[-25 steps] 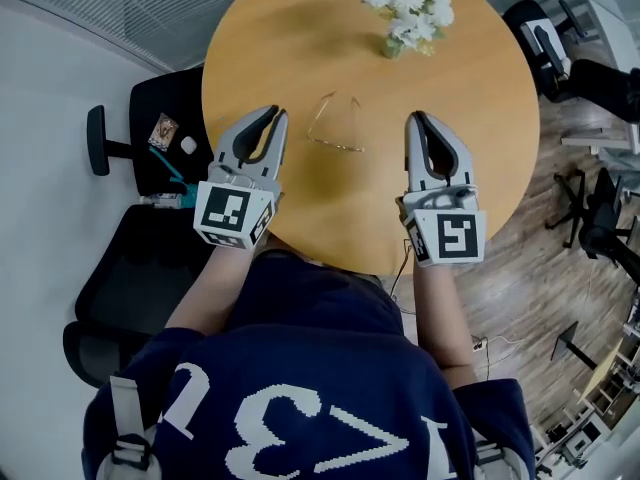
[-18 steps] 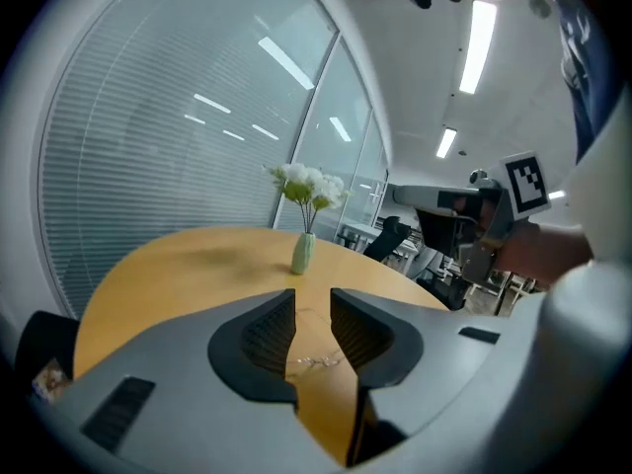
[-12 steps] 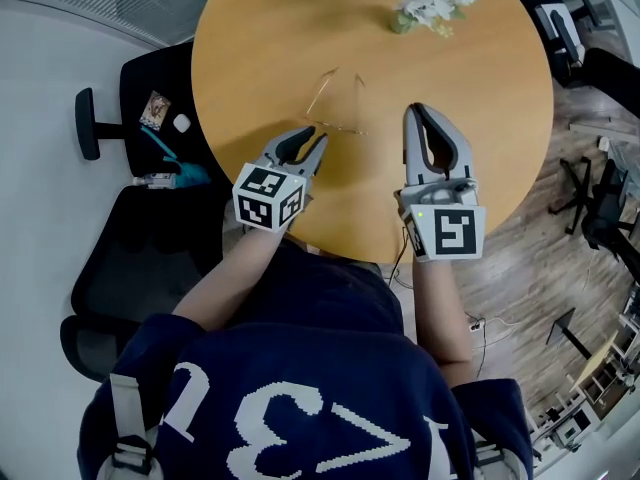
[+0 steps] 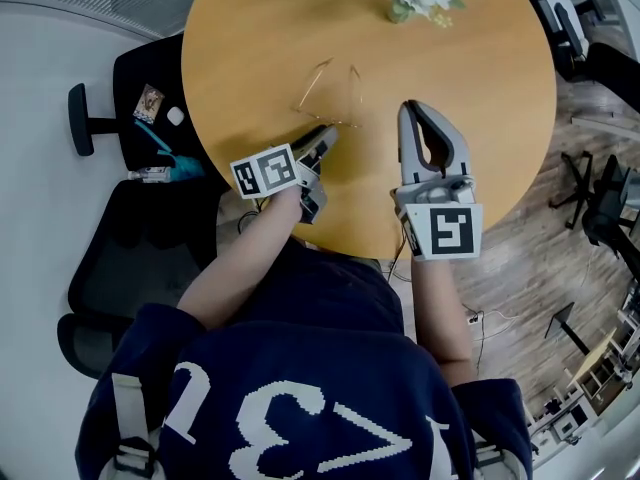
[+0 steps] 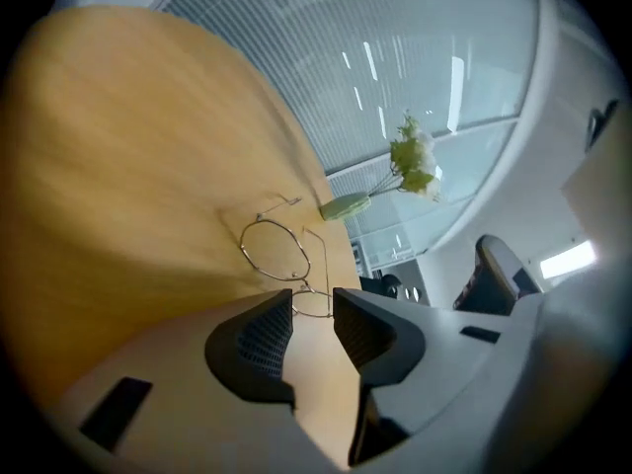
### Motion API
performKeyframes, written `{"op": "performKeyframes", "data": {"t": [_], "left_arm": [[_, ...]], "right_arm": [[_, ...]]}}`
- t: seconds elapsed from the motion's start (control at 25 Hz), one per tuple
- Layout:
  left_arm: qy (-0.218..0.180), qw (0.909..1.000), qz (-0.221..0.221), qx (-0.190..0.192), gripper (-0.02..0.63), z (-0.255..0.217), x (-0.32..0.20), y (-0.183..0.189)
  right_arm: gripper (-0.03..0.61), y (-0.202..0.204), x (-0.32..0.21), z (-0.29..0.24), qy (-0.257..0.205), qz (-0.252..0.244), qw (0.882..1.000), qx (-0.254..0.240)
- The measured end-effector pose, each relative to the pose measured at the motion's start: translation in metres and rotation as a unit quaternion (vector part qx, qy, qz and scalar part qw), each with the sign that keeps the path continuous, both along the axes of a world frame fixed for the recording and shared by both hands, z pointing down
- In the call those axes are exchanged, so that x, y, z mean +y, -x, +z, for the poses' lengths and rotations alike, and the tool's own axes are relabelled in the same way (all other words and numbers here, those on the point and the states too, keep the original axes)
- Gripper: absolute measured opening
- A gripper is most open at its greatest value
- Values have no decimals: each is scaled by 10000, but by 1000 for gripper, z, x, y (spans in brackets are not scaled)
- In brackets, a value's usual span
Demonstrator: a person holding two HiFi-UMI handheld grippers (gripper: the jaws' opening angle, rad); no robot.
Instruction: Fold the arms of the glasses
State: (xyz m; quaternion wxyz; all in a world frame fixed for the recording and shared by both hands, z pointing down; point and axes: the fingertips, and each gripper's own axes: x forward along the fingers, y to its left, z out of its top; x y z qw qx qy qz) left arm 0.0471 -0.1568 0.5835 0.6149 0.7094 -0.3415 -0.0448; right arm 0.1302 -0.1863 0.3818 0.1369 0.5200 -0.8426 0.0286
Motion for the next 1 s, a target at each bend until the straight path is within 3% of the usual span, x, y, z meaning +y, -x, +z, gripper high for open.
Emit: {"op": "performKeyframes", "data": {"t": [0.16, 0.44, 0.64, 0.76, 1.0], "left_arm": [[382, 9963, -554, 532, 124, 3, -7, 2], [867, 9840, -1177, 1022, 126, 15, -14, 3], [815, 9821, -1225, 1179, 112, 15, -18, 3], [661, 9835, -1214, 1166, 26, 10, -20, 4], [535, 9841, -1173, 1221, 21, 3, -21, 5]], "right_arm": [[31, 0, 1, 2, 12, -51, 10000, -61], [31, 3, 1, 4, 62, -73, 9999, -140], [31, 3, 2, 6, 128, -36, 9998, -150], [31, 1, 3, 7, 159, -24, 9998, -105], [31, 3, 2, 3, 94, -61, 9998, -174]]}}
